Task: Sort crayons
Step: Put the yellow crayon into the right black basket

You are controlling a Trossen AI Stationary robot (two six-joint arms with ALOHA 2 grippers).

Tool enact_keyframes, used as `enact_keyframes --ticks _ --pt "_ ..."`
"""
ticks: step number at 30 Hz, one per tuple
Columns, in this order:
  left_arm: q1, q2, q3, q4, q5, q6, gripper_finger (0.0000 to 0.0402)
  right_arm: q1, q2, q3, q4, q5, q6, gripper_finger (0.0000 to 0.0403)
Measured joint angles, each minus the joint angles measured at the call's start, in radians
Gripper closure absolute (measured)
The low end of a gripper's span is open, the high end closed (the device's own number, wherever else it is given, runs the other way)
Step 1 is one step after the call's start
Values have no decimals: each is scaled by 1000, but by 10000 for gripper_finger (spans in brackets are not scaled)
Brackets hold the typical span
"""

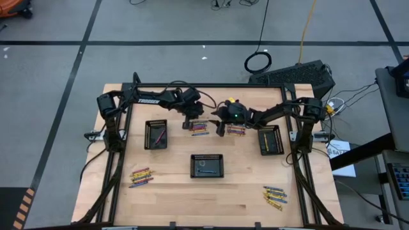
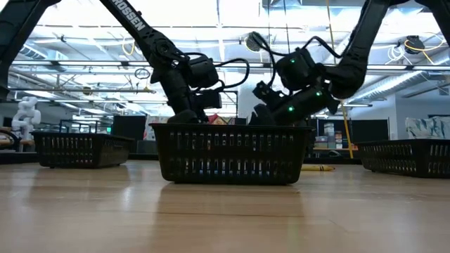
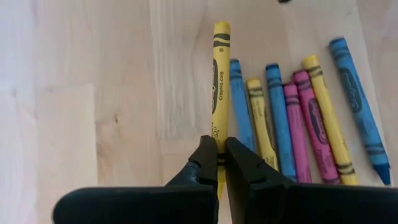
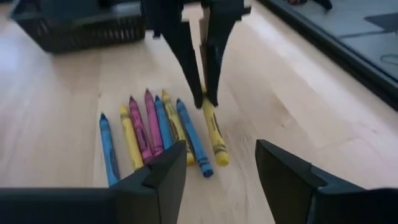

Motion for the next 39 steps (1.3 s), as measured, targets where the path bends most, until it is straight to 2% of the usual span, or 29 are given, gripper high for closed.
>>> enact_keyframes --ticks 7,14,17,24,27,33,36,39 --pt "0 0 0 37 16 -1 399 2 0 -51 50 34 61 228" --pt "-6 -10 0 49 27 -1 399 28 0 -195 312 129 180 228" --pt "-9 -26 0 71 37 -1 399 38 0 -221 358 133 188 228" --pt "-18 -41 1 95 56 6 399 57 0 -137 315 132 79 228" --pt "-27 -41 1 92 56 5 399 57 0 -84 237 131 49 232" --pt "-43 -41 1 90 56 5 399 55 0 -46 93 130 37 267" --pt "-45 -41 1 90 56 5 399 55 0 -46 81 127 46 289" --pt "-45 -41 1 90 55 5 399 54 0 -46 98 82 46 315"
